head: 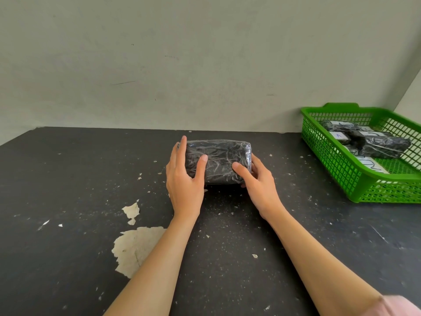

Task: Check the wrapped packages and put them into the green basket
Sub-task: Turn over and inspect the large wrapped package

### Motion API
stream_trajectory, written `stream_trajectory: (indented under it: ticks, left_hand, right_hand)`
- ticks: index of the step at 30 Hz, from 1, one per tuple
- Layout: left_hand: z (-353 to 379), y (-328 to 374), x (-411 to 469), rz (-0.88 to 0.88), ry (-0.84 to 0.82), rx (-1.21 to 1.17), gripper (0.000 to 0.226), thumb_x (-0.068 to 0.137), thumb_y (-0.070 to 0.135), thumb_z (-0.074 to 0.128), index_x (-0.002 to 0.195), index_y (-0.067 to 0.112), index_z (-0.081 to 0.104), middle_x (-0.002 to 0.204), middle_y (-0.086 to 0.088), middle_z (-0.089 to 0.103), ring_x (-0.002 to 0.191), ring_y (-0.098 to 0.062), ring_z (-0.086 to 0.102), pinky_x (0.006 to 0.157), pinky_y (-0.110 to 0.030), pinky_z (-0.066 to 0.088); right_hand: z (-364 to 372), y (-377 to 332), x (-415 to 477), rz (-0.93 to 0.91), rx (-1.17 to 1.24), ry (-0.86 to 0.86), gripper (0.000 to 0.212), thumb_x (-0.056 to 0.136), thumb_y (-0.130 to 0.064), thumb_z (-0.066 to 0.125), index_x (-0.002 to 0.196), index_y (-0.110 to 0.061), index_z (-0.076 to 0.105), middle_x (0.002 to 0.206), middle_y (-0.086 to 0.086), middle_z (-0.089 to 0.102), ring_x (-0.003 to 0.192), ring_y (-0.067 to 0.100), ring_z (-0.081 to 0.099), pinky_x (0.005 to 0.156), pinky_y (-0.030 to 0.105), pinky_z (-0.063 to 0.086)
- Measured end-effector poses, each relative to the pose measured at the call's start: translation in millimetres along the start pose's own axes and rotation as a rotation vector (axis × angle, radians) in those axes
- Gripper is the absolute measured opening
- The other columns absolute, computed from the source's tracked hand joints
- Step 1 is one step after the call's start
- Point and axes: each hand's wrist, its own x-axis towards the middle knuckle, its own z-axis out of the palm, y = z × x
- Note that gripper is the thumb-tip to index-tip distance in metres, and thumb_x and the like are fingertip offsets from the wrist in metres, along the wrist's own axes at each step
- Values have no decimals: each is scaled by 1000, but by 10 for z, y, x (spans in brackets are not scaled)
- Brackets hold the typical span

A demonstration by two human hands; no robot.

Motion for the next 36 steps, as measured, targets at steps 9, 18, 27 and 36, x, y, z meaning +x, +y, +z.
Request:
stream_trajectory:
  ticks: [9, 18, 27, 36]
  left_hand:
    - [-62, -12, 25, -179, -164, -240, 50, 99, 32, 41, 144, 45, 20, 130, 29, 27, 115, 17, 26, 100, -18, 19]
    - [-106, 71, 3, -189, -279, -209, 88, 84, 33, 67, 146, 46, 6, 149, 16, 23, 124, 7, 21, 102, -21, 19]
    - [-87, 78, -26, -131, -147, -175, 89, 78, 38, 72, 148, 34, 16, 144, 22, 25, 130, 7, 18, 105, -21, 19]
    - [-31, 124, -20, -170, -10, -31, 98, 69, 56, 72, 147, 29, 19, 151, 6, 28, 140, -13, 20, 109, -33, 24]
  right_hand:
    - [-16, -54, -4, 70, 16, 17, 59, 87, -47, 56, 140, -25, 40, 128, -1, 58, 113, 16, 56, 99, 41, 46]
    - [5, -84, -33, 73, -8, 17, 59, 88, -41, 57, 141, -28, 34, 129, -7, 54, 116, 15, 53, 103, 43, 43]
    - [18, -81, -45, 45, 9, 11, 69, 79, -55, 57, 140, -29, 37, 128, -10, 55, 116, 13, 54, 102, 42, 44]
    - [5, -32, -24, 27, -34, -27, 65, 84, -55, 48, 141, -26, 35, 131, -1, 55, 116, 15, 53, 99, 39, 45]
